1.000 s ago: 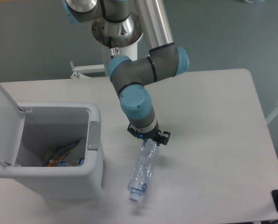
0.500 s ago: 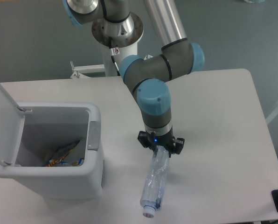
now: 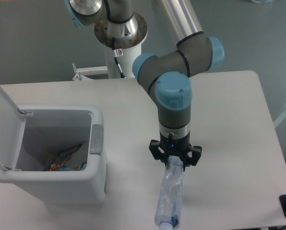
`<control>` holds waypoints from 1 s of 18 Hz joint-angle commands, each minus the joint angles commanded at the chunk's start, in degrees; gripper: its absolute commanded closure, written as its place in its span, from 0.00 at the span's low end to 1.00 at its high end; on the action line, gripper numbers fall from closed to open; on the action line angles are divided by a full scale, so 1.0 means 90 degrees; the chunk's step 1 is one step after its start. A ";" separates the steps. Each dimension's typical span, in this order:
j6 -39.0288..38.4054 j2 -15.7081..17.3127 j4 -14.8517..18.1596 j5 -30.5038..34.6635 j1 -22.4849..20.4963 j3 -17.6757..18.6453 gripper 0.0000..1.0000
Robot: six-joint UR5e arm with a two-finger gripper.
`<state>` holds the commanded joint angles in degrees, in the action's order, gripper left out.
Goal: Place the trash in the trash can
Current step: 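Lift the bottle off the table, swinging it away from the can, then carry the bottle over the trash can and lower it in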
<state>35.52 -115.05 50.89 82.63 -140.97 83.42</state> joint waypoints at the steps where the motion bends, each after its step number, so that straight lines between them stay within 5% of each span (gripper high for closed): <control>1: -0.0059 -0.0019 -0.0010 -0.0117 -0.0029 -0.0185 0.53; 5: -0.0606 -0.0010 -0.0136 -0.0529 -0.0166 -0.0636 0.53; 12: -0.1202 0.0789 -0.0176 -0.1153 -0.0118 -0.0559 0.53; 18: -0.1564 0.1249 -0.0176 -0.1339 0.0419 -0.0344 0.53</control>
<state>21.45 -103.81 49.31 70.58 -137.21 80.33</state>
